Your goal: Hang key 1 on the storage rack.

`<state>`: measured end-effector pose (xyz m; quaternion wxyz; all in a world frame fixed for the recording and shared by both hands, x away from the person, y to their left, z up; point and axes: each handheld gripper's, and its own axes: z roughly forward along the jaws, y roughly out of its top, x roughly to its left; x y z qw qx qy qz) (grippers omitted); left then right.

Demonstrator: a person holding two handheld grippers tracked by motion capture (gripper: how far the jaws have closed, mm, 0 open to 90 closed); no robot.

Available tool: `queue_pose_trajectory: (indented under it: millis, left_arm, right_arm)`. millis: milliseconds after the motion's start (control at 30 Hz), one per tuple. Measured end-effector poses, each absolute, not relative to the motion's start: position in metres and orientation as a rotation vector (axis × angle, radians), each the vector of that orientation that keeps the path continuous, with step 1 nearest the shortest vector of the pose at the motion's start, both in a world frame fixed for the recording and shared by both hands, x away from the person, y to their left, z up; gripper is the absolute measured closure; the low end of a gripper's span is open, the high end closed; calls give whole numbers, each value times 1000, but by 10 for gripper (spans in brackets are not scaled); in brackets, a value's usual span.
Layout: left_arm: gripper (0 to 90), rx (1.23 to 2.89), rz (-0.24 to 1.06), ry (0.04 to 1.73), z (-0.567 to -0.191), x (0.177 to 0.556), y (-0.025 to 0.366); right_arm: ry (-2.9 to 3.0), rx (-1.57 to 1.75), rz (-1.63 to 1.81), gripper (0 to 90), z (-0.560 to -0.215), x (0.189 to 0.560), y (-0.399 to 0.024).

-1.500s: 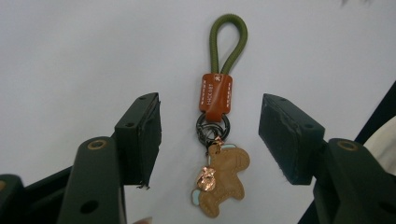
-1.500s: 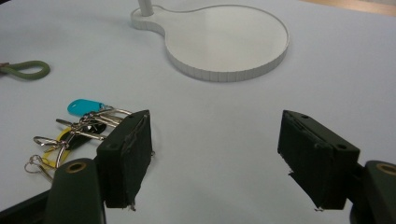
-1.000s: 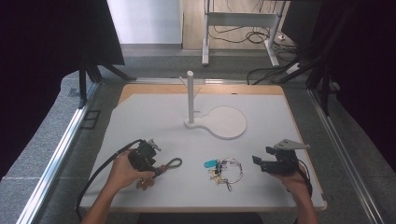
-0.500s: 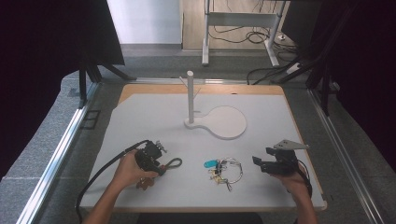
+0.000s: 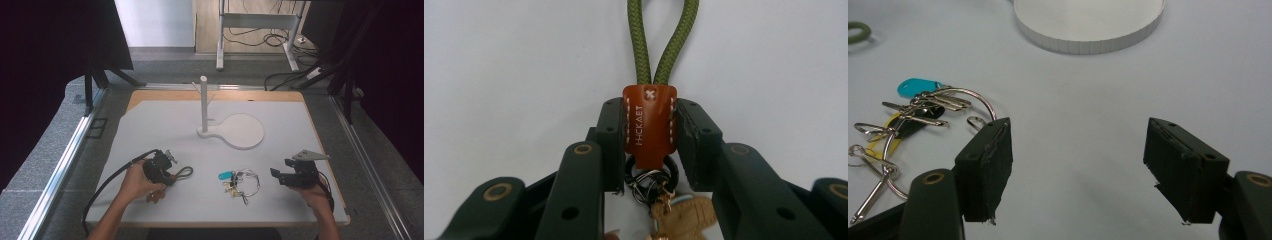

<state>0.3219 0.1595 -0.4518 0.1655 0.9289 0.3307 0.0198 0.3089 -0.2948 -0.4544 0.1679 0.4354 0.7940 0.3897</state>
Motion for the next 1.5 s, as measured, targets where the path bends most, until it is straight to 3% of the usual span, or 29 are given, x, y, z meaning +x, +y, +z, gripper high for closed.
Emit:
queue_pose_trajectory:
  millis: [400, 1267, 1500]
  left_arm:
    - [670, 2396, 136, 924, -404, 317, 189]
    - [669, 2264, 58, 863, -366, 334, 198]
    - [669, 2242, 89, 875, -360, 339, 199]
  right_arm:
    - [2230, 1268, 1111, 290, -452, 307, -302]
    - [2256, 1295, 1124, 302, -459, 308, -304]
    - [2249, 1308, 1119, 302, -460, 308, -306]
